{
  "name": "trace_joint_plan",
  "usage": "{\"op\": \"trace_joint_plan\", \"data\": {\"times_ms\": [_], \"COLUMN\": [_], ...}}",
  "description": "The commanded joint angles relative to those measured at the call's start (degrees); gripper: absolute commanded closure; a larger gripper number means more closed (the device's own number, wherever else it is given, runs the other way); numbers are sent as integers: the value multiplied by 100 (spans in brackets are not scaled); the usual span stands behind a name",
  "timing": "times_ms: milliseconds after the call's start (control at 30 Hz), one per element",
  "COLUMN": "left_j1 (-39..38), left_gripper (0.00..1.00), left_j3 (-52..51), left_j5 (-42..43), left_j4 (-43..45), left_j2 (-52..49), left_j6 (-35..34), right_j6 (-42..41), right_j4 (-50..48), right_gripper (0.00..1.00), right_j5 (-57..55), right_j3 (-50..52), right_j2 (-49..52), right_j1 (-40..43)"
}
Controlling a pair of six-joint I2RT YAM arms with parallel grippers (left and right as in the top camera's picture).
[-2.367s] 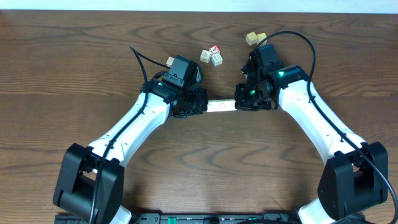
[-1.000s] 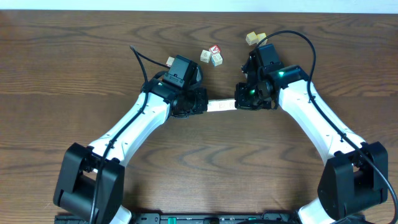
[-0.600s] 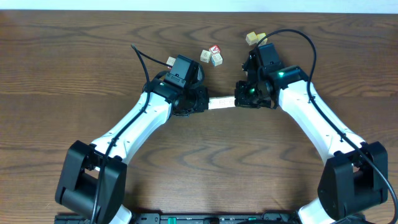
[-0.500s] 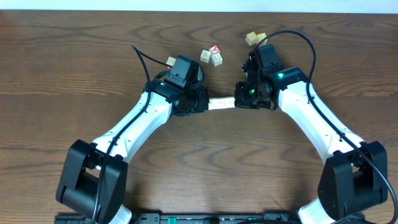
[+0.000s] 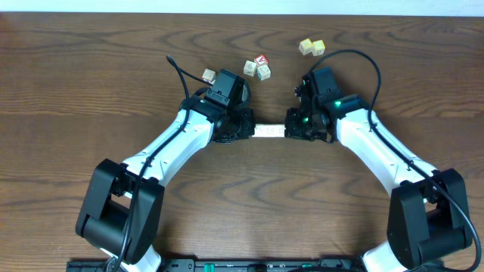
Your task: Lift 3 blocks
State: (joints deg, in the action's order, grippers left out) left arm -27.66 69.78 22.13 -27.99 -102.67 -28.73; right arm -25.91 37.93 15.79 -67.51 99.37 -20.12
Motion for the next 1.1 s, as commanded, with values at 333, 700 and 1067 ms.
{"op": "trace_joint_plan", "data": {"times_ms": [333,700,1067], "left_j1": [-345,-496,-597], "left_gripper": [93,93,93], "left_j3": [-57,-105,-105], "left_j5": [678,409,400], "left_j4": [264,350,400], "left_j2": [-22,-39,-435], "left_j6": [-55,-116,-208], "right_j6": [-348,-365,-358], "right_j4": [-564,-584,-557], "right_gripper": [99,99,99], "right_j5": [1193,1215,1178], "right_j3": [389,389,444], "right_j2": [-79,-79,-79], "right_j1": [-323,-326,-326]}}
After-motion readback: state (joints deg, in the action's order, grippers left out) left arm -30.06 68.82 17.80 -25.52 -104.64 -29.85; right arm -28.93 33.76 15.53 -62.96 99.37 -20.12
